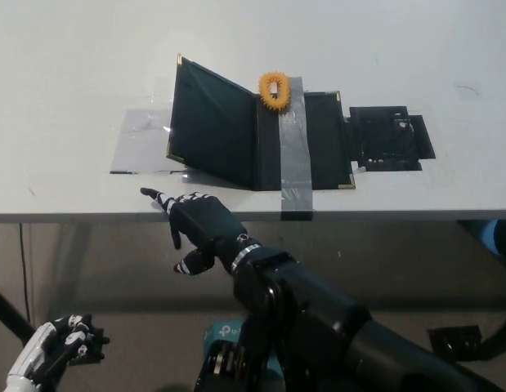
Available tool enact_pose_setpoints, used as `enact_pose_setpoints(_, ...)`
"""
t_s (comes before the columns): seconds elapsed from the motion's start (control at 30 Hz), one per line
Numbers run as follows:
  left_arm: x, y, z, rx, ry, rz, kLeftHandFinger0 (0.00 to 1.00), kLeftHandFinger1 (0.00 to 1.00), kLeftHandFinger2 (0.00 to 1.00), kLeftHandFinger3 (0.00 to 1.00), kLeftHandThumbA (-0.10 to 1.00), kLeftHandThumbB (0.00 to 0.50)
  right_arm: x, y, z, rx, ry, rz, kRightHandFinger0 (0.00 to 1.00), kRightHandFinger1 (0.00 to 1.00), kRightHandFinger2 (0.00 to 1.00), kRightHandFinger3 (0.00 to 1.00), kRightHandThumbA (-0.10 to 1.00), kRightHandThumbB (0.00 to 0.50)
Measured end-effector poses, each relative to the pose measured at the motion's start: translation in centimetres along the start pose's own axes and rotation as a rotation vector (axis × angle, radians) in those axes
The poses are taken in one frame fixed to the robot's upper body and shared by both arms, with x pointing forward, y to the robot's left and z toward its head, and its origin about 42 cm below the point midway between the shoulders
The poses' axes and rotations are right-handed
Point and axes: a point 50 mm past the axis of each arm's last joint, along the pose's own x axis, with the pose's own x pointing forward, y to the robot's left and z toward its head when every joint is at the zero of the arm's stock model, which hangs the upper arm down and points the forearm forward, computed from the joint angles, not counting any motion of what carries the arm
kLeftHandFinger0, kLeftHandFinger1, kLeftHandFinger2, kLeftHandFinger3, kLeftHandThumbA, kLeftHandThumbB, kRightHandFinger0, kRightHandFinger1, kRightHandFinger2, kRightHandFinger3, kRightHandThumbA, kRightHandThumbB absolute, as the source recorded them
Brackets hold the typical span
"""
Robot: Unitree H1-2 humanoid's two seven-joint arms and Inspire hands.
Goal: The robot uses its right hand to push the cover of the diary kept in the middle of the desk towards the left to open it
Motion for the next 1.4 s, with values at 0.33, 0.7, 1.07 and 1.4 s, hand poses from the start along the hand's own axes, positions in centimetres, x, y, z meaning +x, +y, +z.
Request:
enact_pose_setpoints(0.33, -0.7, 0.2, -0.9, -0.009, 0.026, 0.01, 0.44, 0.49, 0.25, 0.35, 0.43, 0.5, -3.9, -4.2, -0.8, 0.246, 0.013, -0.043, 1.0, 1.0, 1.0, 1.0, 1.0, 0.21)
enact_pose_setpoints(0.7, -0.7, 0.1, -1.2, -0.016, 0.034, 0.011, 0.45, 0.51, 0.27, 0.33, 0.45, 0.5, -10.3, -10.4, -0.8, 0.525, -0.103, -0.206, 0.5, 0.61, 0.72, 0.87, 1.0, 0.171)
enact_pose_setpoints(1.07, -0.8, 0.2, -1.8, -0.024, 0.055, 0.018, 0.43, 0.5, 0.28, 0.35, 0.45, 0.5, -20.8, -12.5, -8.1, 0.785, -0.001, -0.448, 0.22, 0.26, 0.36, 0.6, 0.98, 0.232)
enact_pose_setpoints(1.4, -1.1, 1.3, -1.6, -0.046, 0.035, 0.058, 0.42, 0.49, 0.27, 0.35, 0.46, 0.5, -33.9, -5.7, -18.6, 1.039, 0.411, -0.78, 0.04, 0.09, 0.18, 0.41, 0.87, 0.301)
